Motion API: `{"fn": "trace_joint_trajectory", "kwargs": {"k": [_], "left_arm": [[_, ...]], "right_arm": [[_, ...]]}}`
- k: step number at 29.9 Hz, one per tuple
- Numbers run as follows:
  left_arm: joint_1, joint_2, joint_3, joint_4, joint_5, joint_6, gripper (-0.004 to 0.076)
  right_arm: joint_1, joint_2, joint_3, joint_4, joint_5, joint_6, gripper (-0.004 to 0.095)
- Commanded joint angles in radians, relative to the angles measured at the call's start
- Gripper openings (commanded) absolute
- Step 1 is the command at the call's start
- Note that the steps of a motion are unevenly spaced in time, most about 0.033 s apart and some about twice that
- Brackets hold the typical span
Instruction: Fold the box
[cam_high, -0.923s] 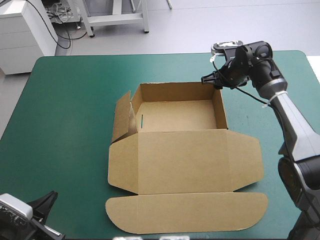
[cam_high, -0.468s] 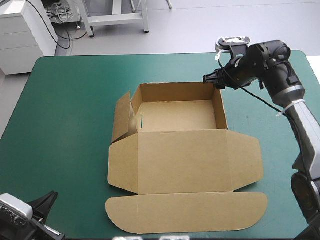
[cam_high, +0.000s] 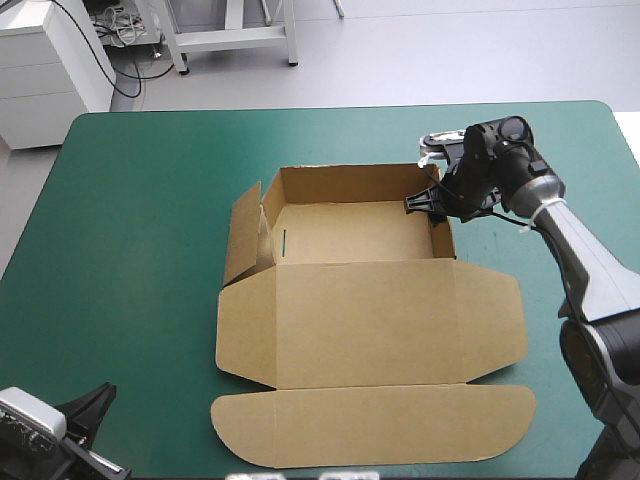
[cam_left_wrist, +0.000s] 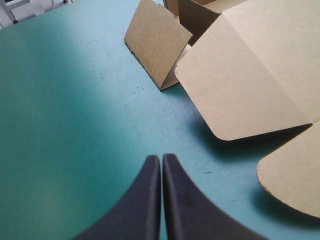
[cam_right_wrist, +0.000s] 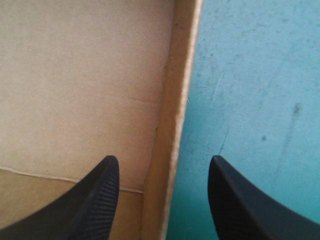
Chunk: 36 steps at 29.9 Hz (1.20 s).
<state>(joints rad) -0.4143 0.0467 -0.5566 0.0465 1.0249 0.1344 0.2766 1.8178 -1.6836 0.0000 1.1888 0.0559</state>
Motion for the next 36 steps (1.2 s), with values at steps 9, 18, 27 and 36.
{"fn": "trace_joint_trajectory", "kwargs": {"k": [9,18,27,36], "left_arm": [[0.000,0.018,-0.022,-0.014,-0.071,-0.007,-0.0008],[0.000,0.018,-0.022,-0.014,-0.073,-0.007,-0.0008],[0.000,0.018,-0.021,-0.014,-0.073,-0.007,-0.0008],[0.000,0.018,-0.021,-0.012,-0.067,-0.009,0.0048]], "right_arm": [[-0.001,0.052,-0.023,0.000,-0.020,0.012,0.0128],[-0.001,0.034,-0.034,-0.017,-0.020,0.012,-0.0020],[-0.001,-0.161,-0.074,-0.042,-0.020,0.012,-0.0020],[-0.001,-0.410,-0.074,-0.049,-0.020,0.012,-0.0020]]}}
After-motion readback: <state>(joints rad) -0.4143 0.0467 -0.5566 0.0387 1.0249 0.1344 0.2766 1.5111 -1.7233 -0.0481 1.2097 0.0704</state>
